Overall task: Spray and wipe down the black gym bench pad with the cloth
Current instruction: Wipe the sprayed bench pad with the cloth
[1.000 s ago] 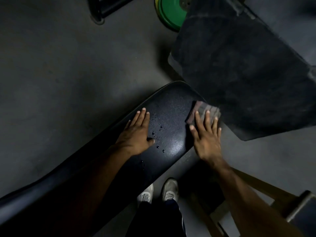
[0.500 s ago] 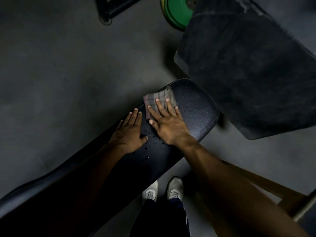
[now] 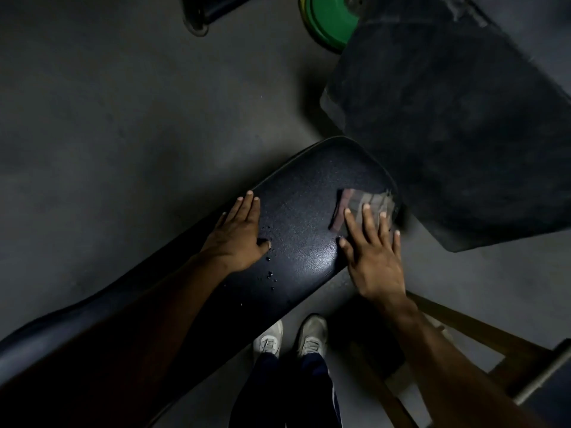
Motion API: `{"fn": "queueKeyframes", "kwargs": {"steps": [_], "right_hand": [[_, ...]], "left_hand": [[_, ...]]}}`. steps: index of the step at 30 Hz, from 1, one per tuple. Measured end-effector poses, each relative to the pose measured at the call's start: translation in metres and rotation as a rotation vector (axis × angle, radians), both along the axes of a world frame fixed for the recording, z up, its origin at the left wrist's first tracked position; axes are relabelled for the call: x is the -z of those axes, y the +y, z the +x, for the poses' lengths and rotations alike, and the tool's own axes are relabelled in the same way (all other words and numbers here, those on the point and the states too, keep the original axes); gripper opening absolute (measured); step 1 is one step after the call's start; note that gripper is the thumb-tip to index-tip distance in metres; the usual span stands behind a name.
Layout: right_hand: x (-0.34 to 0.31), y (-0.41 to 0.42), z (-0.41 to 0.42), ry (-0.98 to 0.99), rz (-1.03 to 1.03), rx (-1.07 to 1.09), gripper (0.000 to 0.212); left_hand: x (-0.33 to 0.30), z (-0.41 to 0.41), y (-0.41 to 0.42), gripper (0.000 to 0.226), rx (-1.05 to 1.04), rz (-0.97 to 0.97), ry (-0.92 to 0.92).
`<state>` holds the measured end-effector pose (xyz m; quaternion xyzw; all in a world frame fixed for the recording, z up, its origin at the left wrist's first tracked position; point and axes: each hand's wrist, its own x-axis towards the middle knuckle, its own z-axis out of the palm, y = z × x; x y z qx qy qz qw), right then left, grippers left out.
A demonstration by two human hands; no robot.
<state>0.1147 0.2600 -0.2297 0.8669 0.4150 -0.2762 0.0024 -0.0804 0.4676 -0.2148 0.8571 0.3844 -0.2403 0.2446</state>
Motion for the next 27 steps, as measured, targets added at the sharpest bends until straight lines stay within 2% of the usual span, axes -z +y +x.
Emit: {"fn": "queueKeyframes", "kwargs": {"steps": [3, 7, 10, 14, 17, 20, 24, 27], "right_hand": [[0.0, 0.043, 0.002, 0.047, 0.011, 0.061, 0.064], [-0.004, 0.075, -0.037, 0.102, 0.017, -0.167, 0.066], [-0.002, 0.051, -0.079, 0.083, 0.094, -0.332, 0.067], [0.001, -0.015, -0.11, 0.023, 0.075, -0.401, 0.068], [-0.003, -0.055, -0.098, -0.01, 0.04, -0.382, 0.068], [-0.008, -0.057, -0.068, -0.028, -0.023, -0.29, 0.065], [-0.007, -0.006, -0.041, 0.001, -0.019, -0.161, 0.065], [-0.003, 0.046, -0.045, 0.035, -0.016, -0.159, 0.068]], "left_hand": [[0.0, -0.002, -0.003, 0.097, -0.022, -0.005, -0.012], [0.003, -0.009, -0.006, 0.096, -0.06, 0.009, -0.007], [0.002, -0.017, -0.003, 0.095, -0.108, -0.001, 0.019], [0.003, -0.034, 0.002, 0.095, -0.171, 0.013, 0.03], [0.005, -0.047, 0.002, 0.094, -0.196, 0.012, 0.019], [0.008, -0.056, -0.001, 0.094, -0.203, 0.033, -0.004], [0.012, -0.058, -0.01, 0.096, -0.241, 0.048, -0.035], [0.012, -0.056, -0.018, 0.097, -0.276, 0.053, -0.045]]}}
